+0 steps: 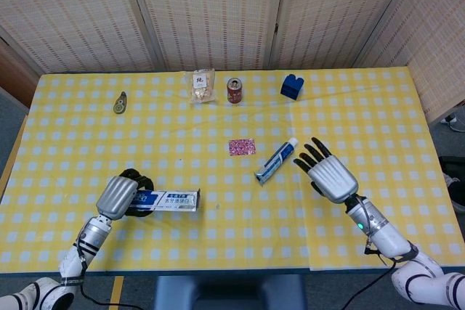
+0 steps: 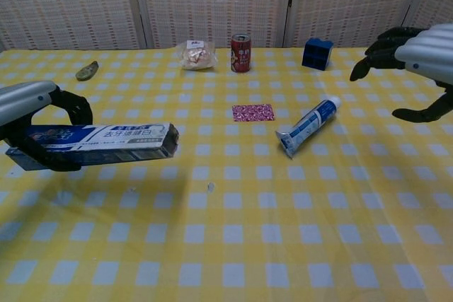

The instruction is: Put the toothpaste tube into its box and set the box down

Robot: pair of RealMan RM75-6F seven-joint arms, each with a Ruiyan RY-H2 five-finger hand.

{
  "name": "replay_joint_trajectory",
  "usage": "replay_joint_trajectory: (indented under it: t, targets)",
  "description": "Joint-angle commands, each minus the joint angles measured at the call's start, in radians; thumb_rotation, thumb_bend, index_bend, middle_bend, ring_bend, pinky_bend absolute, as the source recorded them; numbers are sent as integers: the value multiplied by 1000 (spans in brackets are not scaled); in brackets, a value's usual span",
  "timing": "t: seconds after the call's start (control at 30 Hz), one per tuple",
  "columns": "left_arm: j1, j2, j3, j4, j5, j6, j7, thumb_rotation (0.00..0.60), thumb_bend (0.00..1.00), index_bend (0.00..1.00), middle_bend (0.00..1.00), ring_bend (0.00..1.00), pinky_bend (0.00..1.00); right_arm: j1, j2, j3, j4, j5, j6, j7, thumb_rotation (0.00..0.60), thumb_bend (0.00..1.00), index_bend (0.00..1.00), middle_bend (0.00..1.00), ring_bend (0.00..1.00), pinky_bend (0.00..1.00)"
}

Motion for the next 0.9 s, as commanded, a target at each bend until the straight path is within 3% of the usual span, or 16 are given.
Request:
replay_joint_trajectory:
  t: [0.03,0.57,0.9]
  targets:
    - [2,12,-10,-12,-4,9,-12,600,141,530,584,414,278,64,-110,10,66,36,-70,-114,600,387,275,283,136,0]
    - [22,60,-19,-22,1,40,-69,600,142,536,584,414,278,148,-323,17,259,125,-90,-215,600,386,274,283,151,0]
    - [24,66,-22,-2,-2,34,-115,600,147,538,584,414,276,203,-429,29,410,167,-116,-155,600,386,281,303,173,0]
